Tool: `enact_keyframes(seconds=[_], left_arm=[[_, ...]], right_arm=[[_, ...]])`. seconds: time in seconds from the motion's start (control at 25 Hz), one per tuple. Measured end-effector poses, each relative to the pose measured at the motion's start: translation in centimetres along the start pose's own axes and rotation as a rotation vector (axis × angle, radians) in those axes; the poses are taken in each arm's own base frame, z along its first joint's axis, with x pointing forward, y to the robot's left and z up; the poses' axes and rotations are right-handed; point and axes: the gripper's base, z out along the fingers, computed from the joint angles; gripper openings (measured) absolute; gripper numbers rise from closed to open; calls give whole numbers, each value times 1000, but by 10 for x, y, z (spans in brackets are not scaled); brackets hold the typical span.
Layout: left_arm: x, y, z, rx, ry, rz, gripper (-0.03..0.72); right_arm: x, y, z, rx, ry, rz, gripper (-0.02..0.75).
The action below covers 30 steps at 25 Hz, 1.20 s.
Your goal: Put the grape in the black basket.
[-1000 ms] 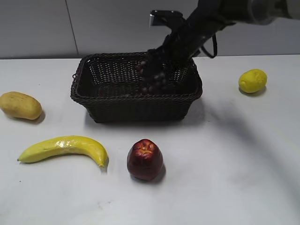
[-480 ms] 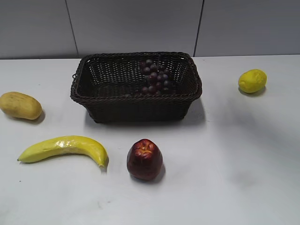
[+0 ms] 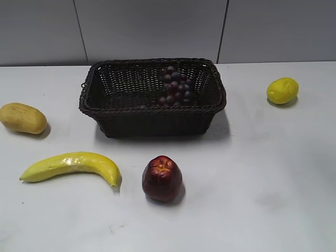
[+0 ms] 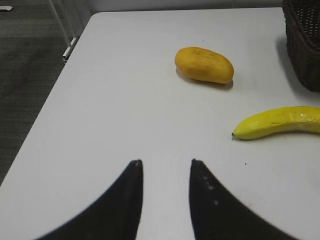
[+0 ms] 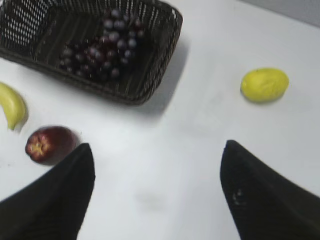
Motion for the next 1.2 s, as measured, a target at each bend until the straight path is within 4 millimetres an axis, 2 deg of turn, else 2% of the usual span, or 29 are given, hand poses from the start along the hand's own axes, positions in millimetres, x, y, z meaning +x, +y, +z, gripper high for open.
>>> enact_keyframes(seconds=[0.36, 0.48, 0.72, 0.88, 0.96, 1.2], left_arm=[[0, 0, 0, 0, 0, 0, 237], [0, 0, 0, 0, 0, 0, 237], [0, 0, 0, 0, 0, 0, 237], [0, 0, 0, 0, 0, 0, 237], [0, 0, 0, 0, 0, 0, 237], [0, 0, 0, 0, 0, 0, 237]], right_arm=[[129, 10, -29, -5, 130, 28, 592], [173, 13, -40, 5, 122, 25, 592], [248, 16, -45, 25, 54, 15, 591], [283, 15, -40, 52, -39, 2, 591], [294, 15, -36, 58, -81, 1, 589], [300, 16, -39, 63, -149, -2, 590]])
